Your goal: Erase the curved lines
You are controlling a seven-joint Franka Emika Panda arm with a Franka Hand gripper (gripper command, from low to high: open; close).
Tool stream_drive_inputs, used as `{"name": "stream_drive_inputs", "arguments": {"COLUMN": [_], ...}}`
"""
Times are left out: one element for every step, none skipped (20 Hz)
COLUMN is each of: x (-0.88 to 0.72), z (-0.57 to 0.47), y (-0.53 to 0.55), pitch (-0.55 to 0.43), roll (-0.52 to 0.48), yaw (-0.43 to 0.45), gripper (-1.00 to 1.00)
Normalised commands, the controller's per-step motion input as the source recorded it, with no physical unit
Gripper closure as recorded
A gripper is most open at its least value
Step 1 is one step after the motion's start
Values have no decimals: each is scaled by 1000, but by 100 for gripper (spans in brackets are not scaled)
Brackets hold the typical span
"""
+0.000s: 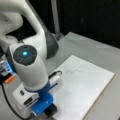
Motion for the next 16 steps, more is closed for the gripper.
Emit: {"name": "stream_drive_inputs", "arguments": {"x": [-509, -513, -522, -531, -536, -532, -511, -493, -472, -449, -427, -414, -393, -390, -382, -380], "z": [266, 227, 182, 125, 63, -7, -67, -129, -176, -215, -234, -240, -233, -215, -185, -153], "y": [547, 576, 619, 664, 702, 729, 700, 676, 653, 620, 590, 557, 508, 503, 487, 477], "pitch": [-46, -64, -110, -148, -203, -271, -292, -334, -369, -396, -404, -402, -402, -392, -377, -350], "roll": [-11, -19, 5, 0, 6, 18, 13, 16, 8, -15, -17, -19, -16, 7, 61, 77], "yaw": [-172, -180, -245, -287, -367, -413, -405, -417, -428, -432, -433, -418, -408, -394, -400, -393], "gripper": [100, 100, 100, 100, 100, 100, 100, 100, 100, 100, 100, 100, 100, 100, 100, 100]}}
